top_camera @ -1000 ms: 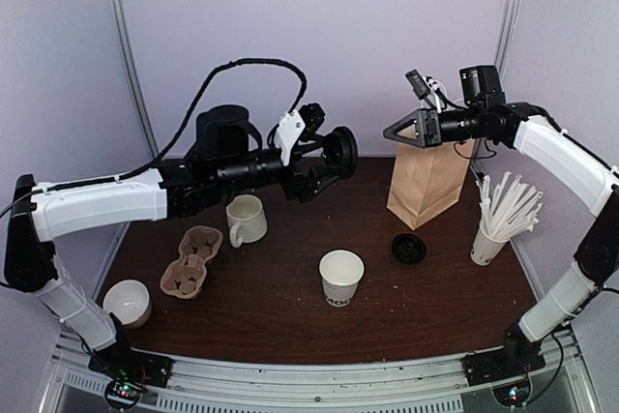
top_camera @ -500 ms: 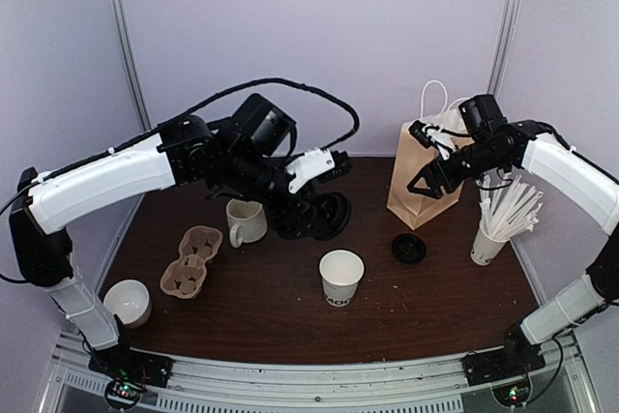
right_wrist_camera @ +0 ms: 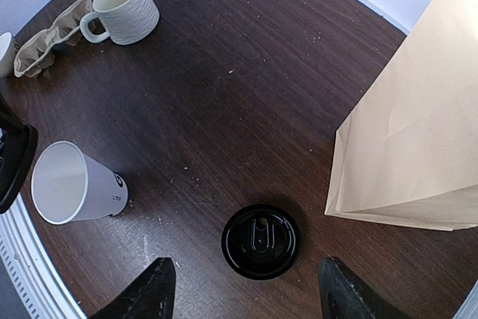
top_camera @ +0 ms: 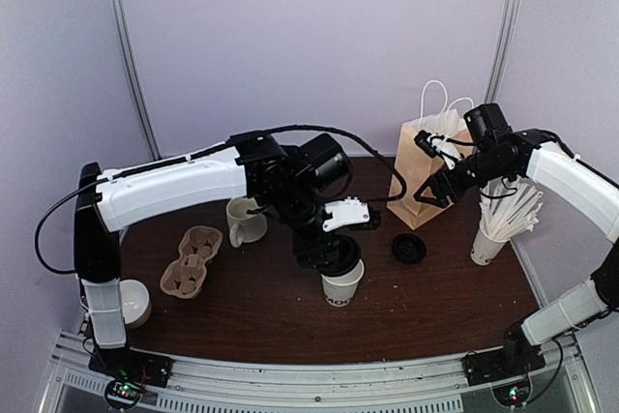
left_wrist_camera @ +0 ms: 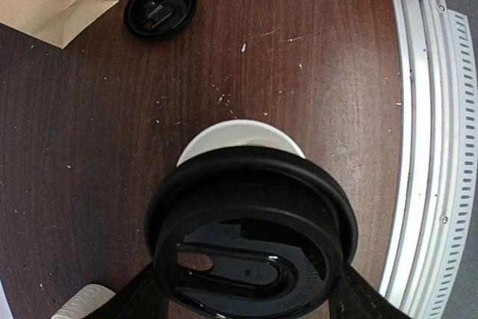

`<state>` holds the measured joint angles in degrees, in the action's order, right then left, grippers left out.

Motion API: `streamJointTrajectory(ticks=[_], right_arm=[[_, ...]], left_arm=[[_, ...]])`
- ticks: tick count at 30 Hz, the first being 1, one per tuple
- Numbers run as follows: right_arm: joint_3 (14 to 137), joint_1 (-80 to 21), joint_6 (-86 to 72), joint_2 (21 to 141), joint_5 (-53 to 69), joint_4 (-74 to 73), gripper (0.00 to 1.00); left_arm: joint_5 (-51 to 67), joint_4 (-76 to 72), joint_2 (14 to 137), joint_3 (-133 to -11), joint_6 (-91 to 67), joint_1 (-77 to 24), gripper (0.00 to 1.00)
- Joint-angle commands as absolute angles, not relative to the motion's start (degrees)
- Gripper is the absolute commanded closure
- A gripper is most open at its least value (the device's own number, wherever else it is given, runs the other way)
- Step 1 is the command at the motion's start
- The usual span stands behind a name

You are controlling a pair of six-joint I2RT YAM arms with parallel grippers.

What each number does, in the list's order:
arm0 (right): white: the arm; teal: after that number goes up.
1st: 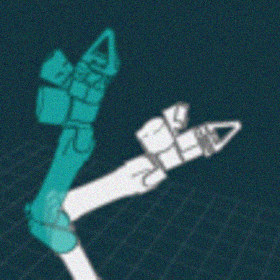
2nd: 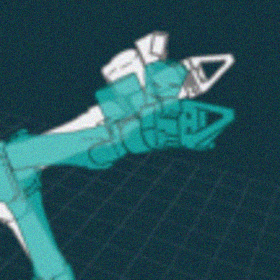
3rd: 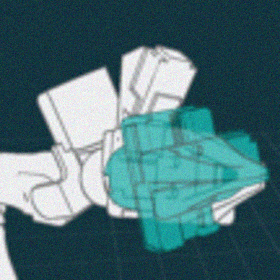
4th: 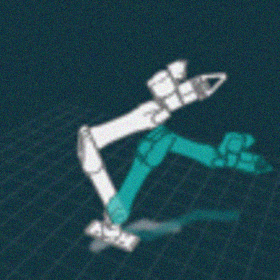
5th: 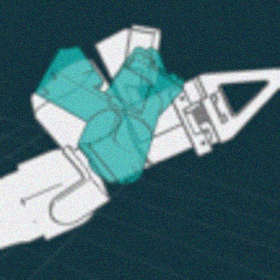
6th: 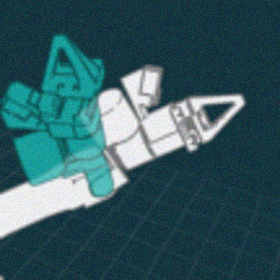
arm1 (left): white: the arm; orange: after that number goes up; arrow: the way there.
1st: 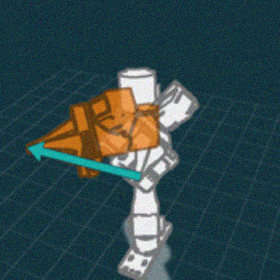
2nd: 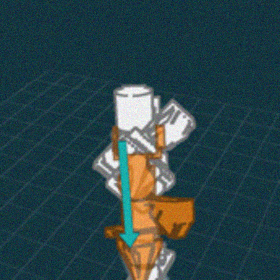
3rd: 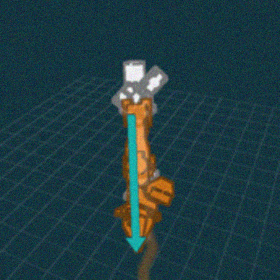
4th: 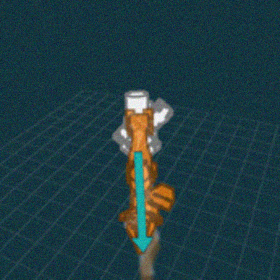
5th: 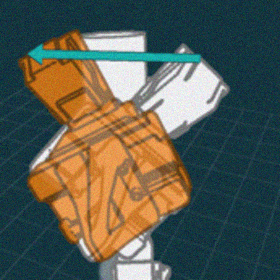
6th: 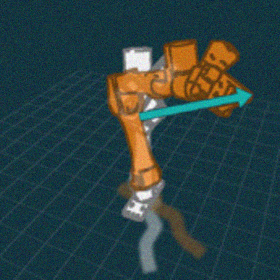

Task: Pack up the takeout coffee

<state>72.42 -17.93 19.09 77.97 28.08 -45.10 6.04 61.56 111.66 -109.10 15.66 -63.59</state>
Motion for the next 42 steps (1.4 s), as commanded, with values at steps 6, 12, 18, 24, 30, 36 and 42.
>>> streamJointTrajectory(ticks=[6, 12, 18, 24, 30, 36, 42], right_arm=[[72.06, -17.41, 18.88, 77.06, 29.18, -43.67, 0.31], [72.15, -17.31, 18.56, 77.17, 29.78, -43.61, 0.31], [71.82, -17.10, 18.55, 77.17, 29.97, -43.41, 0.31], [71.71, -16.88, 18.38, 77.35, 30.27, -43.25, 0.31], [71.63, -16.74, 18.26, 77.60, 30.67, -43.18, 0.31], [71.80, -16.68, 18.02, 77.87, 31.16, -43.21, 0.31], [71.72, -16.61, 17.95, 77.96, 31.36, -43.17, 0.31]], left_arm=[[2.32, 65.12, 117.47, -115.14, 18.00, -63.92, 0.27], [2.43, 65.37, 119.47, -116.81, 18.65, -63.93, 0.27], [2.69, 65.49, 121.09, -117.95, 19.15, -63.98, 0.27], [2.93, 67.32, 123.51, -120.29, 19.59, -64.01, 0.27], [3.90, 67.83, 124.07, -120.36, 19.91, -64.49, 0.27], [3.55, 69.21, 124.45, -121.65, 20.13, -64.80, 0.27], [2.31, 71.40, 123.64, -124.85, 20.44, -65.67, 0.27]])
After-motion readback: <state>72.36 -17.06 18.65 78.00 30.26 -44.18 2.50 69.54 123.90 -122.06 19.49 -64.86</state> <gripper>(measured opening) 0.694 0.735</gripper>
